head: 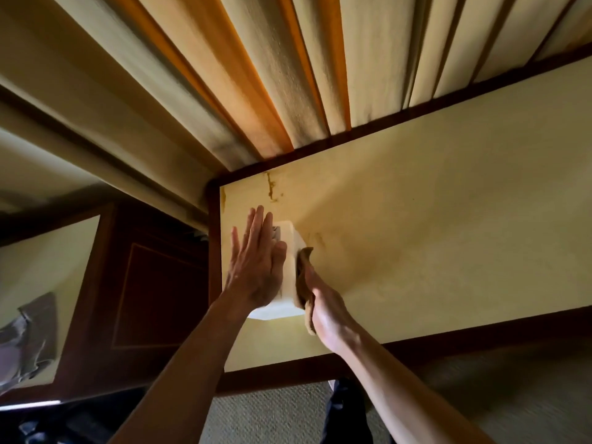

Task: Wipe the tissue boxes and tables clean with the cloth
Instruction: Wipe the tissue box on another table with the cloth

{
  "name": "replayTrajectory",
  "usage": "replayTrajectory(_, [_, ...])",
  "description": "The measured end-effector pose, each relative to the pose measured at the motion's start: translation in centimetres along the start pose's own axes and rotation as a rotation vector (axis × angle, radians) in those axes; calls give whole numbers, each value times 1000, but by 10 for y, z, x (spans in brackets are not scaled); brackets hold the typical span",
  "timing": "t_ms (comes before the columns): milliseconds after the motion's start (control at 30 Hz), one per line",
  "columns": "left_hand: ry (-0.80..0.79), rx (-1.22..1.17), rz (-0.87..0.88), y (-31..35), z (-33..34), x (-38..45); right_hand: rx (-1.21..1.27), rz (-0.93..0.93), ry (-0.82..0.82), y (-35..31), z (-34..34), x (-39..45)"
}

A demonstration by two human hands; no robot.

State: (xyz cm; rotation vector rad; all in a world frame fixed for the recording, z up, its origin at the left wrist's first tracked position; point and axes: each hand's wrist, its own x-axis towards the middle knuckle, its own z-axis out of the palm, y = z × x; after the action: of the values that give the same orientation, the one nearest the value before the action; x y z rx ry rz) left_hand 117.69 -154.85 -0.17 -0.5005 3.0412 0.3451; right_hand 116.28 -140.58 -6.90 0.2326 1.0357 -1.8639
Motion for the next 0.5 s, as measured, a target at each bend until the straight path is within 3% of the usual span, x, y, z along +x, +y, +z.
replayTrajectory(167, [-3, -2, 29, -1, 4, -2, 16, -11, 129, 1, 14, 28])
replayTrajectory(267, [4, 3, 31, -2, 4, -1, -124, -7, 227, 5, 17, 57])
replayTrajectory(500, [5, -6, 37, -1, 5, -1, -81, -32, 164, -9, 23, 71])
